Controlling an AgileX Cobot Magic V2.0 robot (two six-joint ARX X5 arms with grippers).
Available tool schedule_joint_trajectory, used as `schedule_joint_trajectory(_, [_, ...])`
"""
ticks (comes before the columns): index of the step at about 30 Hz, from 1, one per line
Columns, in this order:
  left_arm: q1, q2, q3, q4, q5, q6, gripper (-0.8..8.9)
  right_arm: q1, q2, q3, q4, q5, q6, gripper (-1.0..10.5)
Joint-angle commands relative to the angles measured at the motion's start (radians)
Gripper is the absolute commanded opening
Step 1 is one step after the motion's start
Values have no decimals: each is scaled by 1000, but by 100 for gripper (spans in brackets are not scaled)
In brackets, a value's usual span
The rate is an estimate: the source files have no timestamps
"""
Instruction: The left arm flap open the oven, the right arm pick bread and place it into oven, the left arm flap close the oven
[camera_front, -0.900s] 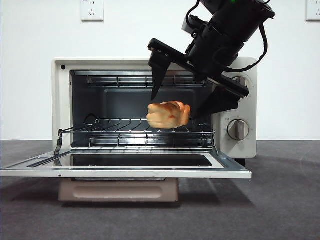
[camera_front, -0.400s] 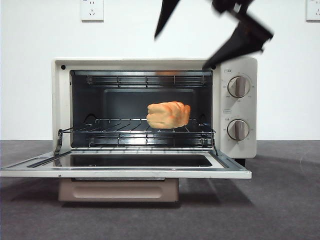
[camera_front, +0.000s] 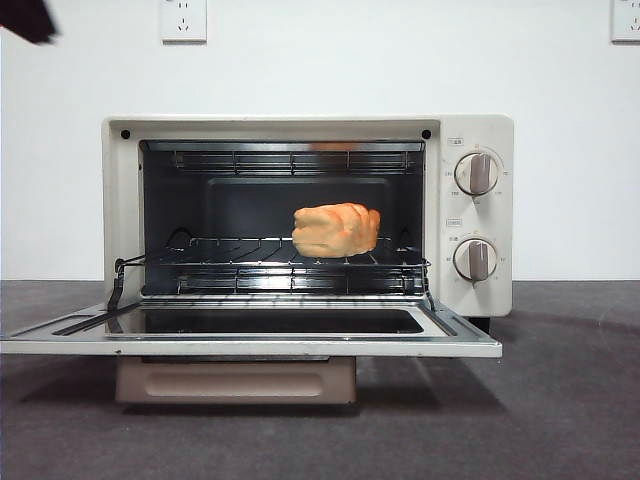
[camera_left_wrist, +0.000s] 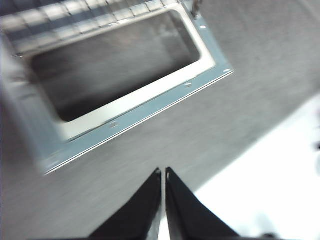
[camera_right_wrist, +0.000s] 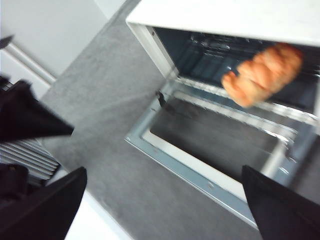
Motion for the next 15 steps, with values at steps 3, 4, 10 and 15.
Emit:
schedule_joint_trajectory(3, [134,89,-3,70,107,23,14,9,-108,16,-114,49,-20,495])
schedule_joint_trajectory(4, [166,102,-16,85,129,22,15,9,-135,16,-140,63,-20,495])
schedule_joint_trajectory(10, [308,115,-192,287,264,-92,15,9,-233,16,-245,130,-22,495])
schedule_joint_trajectory(15, [370,114,-356,426,265,-200,15,9,-276,16,-267,165,-23,495])
